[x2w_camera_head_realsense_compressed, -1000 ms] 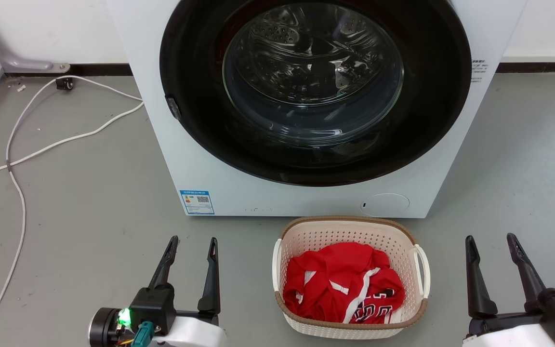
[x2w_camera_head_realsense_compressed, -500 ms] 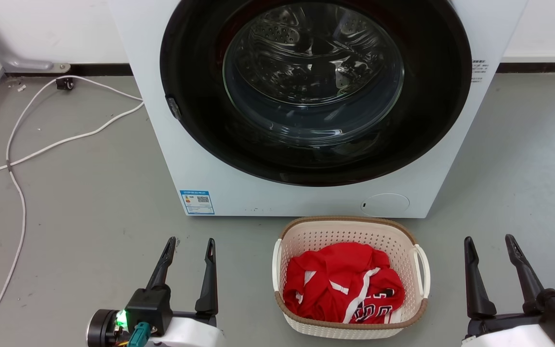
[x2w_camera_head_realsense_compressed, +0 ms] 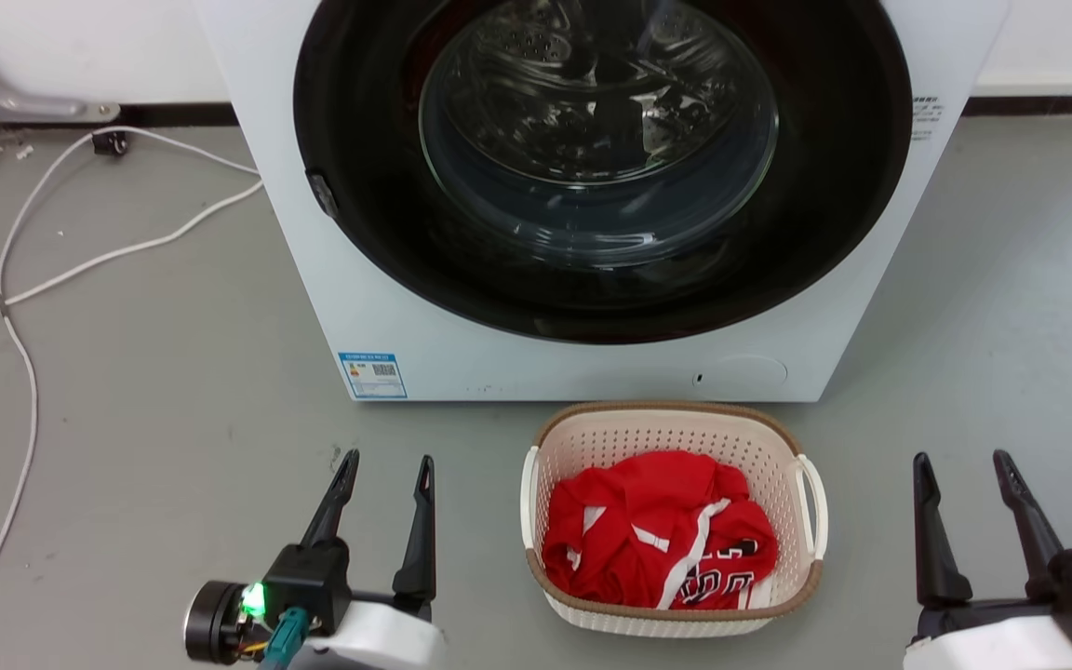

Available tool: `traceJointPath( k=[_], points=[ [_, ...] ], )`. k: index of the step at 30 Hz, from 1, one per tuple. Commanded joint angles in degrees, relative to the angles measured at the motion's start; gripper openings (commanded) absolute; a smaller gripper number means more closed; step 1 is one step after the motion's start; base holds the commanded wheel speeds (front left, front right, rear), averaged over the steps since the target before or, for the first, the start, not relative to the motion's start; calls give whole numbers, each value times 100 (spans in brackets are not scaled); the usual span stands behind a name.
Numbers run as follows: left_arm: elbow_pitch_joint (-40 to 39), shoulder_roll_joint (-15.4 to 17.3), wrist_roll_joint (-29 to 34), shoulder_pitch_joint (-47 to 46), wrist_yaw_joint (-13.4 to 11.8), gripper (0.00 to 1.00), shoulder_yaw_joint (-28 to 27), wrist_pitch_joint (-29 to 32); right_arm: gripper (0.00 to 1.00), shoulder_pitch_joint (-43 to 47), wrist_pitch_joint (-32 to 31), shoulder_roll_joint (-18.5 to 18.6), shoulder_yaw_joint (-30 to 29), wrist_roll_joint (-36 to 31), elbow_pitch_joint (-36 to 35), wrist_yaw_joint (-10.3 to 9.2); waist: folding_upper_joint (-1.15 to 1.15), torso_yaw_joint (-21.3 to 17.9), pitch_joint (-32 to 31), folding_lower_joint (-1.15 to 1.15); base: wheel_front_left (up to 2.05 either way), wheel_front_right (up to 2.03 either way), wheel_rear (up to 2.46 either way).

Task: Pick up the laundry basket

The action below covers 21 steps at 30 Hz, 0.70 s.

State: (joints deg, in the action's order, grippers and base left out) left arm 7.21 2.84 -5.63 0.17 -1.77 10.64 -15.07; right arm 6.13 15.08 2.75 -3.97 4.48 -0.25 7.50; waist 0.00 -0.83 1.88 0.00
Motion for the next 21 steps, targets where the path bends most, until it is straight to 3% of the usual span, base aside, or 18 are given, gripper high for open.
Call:
traceJointPath(
  k=[1, 21],
  points=[
    [42, 7, 35, -156, 31, 100, 27, -16, 100, -138, 13, 23, -55, -63, 48, -2, 0, -18, 97, 0, 0, 0, 0],
    [1901, 8, -187, -2298, 453, 100, 545, -16, 100, -1945, 13, 20, -767, -799, 1283, -3, 0, -219, 2081, 0, 0, 0, 0]
  ],
)
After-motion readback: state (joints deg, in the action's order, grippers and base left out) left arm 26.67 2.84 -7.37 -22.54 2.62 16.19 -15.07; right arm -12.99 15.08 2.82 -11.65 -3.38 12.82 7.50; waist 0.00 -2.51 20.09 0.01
